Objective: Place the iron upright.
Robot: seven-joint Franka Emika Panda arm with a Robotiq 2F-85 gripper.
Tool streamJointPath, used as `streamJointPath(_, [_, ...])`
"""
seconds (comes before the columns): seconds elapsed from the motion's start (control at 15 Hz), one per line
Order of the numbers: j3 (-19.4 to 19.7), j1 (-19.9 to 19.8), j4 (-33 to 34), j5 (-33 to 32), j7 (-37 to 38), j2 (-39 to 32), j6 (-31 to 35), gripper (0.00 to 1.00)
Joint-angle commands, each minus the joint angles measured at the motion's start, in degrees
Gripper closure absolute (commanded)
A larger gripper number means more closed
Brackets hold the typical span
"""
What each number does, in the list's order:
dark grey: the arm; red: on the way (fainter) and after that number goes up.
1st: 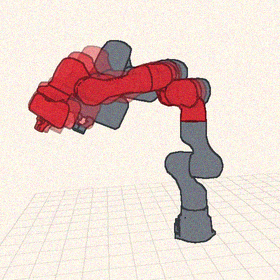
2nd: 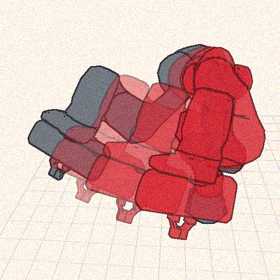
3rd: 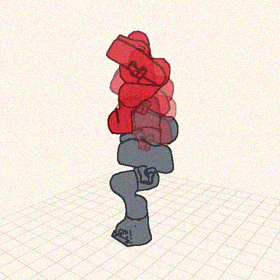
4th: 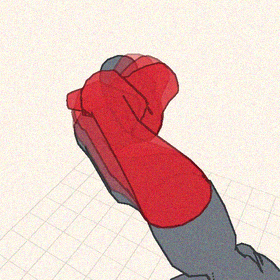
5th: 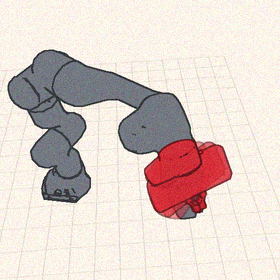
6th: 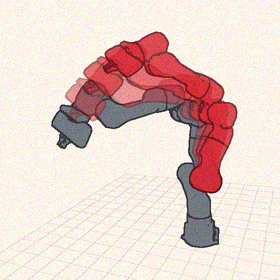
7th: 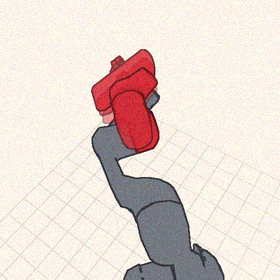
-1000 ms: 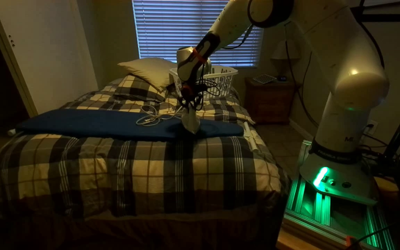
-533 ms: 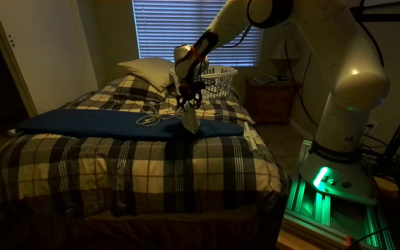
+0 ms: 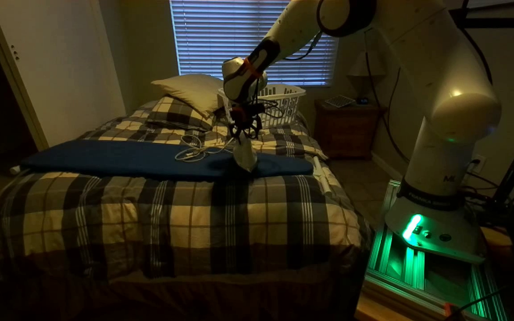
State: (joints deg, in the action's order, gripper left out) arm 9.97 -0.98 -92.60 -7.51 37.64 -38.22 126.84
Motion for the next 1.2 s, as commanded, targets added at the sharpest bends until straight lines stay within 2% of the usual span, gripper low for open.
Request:
streamJointPath(0.0, [0.8,0.9,0.8,0.9,0.1,0.5,-1.7,0.46])
streamJointPath(0.4, [0.5,0.5,2.9,1.9,0.7,-0.8,-3.1,0.87])
streamJointPath(0.67, [-0.1,-1.4,6.7,5.6,0.6,-2.3,-8.6,0.88])
streamJointPath(0.93, [-1.0,-4.3,12.1,11.7,0.2,-3.4,-19.9,0.88])
streamJointPath(1.13, [-1.0,-6.2,15.9,15.6,1.0,-4.7,-25.8,0.88])
